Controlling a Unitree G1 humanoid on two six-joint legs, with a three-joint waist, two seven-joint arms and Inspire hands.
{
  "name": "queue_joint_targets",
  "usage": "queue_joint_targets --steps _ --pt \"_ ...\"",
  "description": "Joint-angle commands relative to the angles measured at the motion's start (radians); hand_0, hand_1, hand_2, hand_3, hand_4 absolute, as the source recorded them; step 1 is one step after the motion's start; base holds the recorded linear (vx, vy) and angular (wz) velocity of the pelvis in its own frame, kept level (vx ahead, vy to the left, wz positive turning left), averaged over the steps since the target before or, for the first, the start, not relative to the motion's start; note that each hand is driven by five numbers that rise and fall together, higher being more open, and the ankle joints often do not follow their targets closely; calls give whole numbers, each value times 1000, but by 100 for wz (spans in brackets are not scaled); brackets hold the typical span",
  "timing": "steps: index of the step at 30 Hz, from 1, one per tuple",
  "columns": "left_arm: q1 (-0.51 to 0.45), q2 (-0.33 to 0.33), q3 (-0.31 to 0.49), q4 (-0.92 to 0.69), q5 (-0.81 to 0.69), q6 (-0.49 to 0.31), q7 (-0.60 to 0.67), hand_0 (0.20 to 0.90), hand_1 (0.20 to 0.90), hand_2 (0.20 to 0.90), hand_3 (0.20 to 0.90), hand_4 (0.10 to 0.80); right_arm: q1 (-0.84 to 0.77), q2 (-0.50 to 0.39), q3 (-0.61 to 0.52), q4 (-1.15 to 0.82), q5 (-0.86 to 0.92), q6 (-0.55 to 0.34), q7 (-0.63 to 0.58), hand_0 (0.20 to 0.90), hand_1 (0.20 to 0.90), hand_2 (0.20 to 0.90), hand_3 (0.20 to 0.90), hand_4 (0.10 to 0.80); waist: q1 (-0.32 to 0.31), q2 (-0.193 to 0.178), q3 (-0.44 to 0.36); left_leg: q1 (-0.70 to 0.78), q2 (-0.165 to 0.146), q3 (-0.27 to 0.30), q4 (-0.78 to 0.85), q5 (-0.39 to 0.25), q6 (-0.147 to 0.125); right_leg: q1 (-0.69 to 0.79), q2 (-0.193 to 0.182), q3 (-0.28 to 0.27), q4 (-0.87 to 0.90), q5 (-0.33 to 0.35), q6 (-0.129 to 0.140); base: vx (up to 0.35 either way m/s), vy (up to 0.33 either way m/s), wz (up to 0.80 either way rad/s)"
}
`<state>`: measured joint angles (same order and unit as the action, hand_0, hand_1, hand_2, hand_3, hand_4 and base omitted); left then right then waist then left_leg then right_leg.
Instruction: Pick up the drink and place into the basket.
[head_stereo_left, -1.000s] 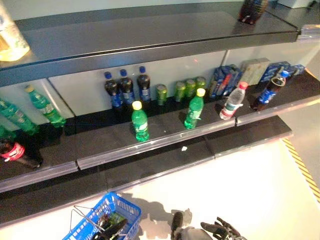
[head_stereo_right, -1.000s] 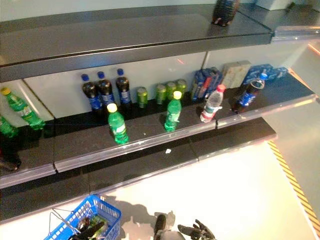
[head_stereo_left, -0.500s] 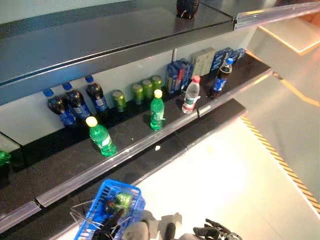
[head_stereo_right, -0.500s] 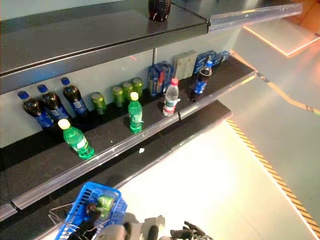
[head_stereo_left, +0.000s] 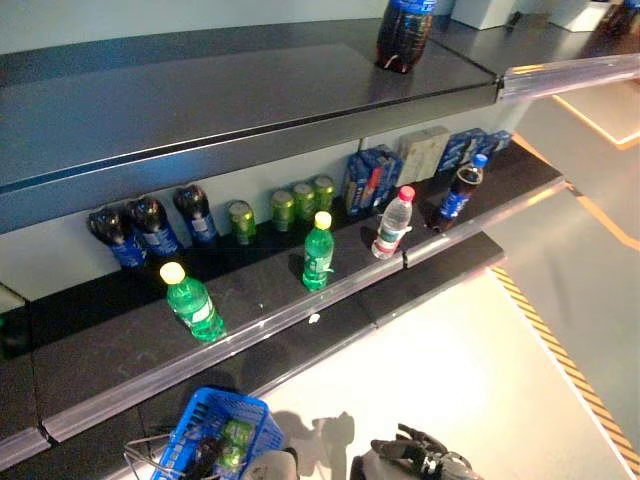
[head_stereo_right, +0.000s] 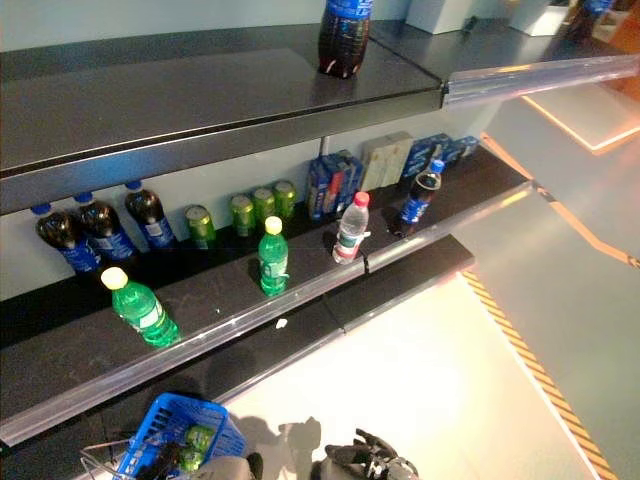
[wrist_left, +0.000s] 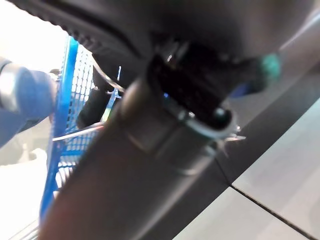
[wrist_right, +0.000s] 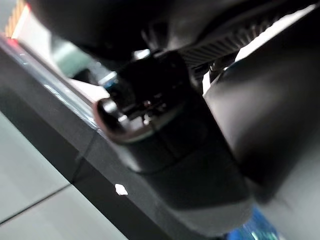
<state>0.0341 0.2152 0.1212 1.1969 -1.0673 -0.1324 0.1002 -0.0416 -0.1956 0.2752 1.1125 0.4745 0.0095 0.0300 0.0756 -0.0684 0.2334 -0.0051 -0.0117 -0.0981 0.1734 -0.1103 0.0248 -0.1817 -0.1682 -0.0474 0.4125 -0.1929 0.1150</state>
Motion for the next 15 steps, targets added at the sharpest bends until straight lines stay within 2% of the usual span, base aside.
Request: queue_joint_targets --steps 1,2,4,5,6,7,8,9,10,12,13,15 --pt "-22 41 -20 -111 -37 -51 -3 300 300 300 200 100 -6 0 -23 -10 78 -40 2 900 900 900 900 800 -16 11 -17 55 26 -53 -33 -46 -17 10 -96 127 -324 402 51 297 -639 151" --pt "-16 43 -13 -122 -43 -48 5 300 300 300 200 100 -9 1 -29 -6 71 -34 -2 900 900 900 900 800 -17 8 -18 72 55 -74 -38 -53 -32 16 -92 148 -315 399 62 194 -544 137" --pt "1 32 6 -130 -38 -69 9 300 300 300 200 100 -17 -6 -19 -3 42 -9 15 900 900 900 900 800 -12 10 -24 99 140 -103 -66 -24 -74 41 -55 141 -258 307 73 110 -481 127" --pt "13 23 21 -126 -34 -85 8 300 300 300 200 100 -17 -14 -10 -13 31 10 22 900 900 900 900 800 4 5 -30 107 188 -91 -86 14 -104 63 -56 82 -253 275 69 13 -475 105" --pt "23 12 29 -123 -50 -110 2 300 300 300 200 100 -14 -15 -8 -36 19 44 19 900 900 900 900 800 14 -1 -36 91 226 -79 -94 53 -123 77 -45 53 -243 250 60 -67 -551 73" --pt "27 8 39 -123 -53 -110 -11 300 300 300 200 100 -16 -23 1 -42 2 47 27 900 900 900 900 800 26 -5 -38 55 279 -59 -122 135 -141 99 -18 28 -247 220 42 -129 -523 63" --pt "19 13 37 -114 -49 -103 -16 300 300 300 200 100 -19 -31 10 -40 8 35 31 900 900 900 900 800 32 -11 -33 20 305 -22 -130 192 -145 112 -5 -11 -256 207 25 -132 -452 45" --pt "11 15 35 -105 -35 -95 -15 300 300 300 200 100 -17 -33 12 -37 21 29 27 900 900 900 900 800 34 -16 -30 -1 314 21 -130 213 -142 122 2 -42 -260 201 15 -218 -554 66" --pt "-20 11 25 -81 11 -78 -13 300 300 300 200 100 -2 -33 -5 -16 62 4 9 900 900 900 900 800 19 -35 -23 -49 310 188 -84 208 -124 145 12 -141 -283 196 -11 -258 -519 105" --pt "-38 -1 -10 -66 -15 -72 -14 300 300 300 200 100 11 -45 -33 10 71 -20 11 900 900 900 900 800 3 -51 -25 -75 241 267 23 128 -97 159 4 -212 -315 202 -31 -304 -451 167" --pt "-35 -14 -27 -51 -18 -71 -22 300 300 300 200 100 11 -55 -62 36 60 -23 19 900 900 900 900 800 -2 -59 -31 -80 186 307 98 73 -79 166 -3 -253 -332 210 -38 -265 -313 155" --pt "-18 -27 -19 -13 -2 -77 -47 300 300 300 200 100 7 -68 -92 74 58 -18 35 900 900 900 900 800 -4 -58 -48 -51 100 317 155 8 -59 177 13 -282 -348 213 -51 -204 -216 119"
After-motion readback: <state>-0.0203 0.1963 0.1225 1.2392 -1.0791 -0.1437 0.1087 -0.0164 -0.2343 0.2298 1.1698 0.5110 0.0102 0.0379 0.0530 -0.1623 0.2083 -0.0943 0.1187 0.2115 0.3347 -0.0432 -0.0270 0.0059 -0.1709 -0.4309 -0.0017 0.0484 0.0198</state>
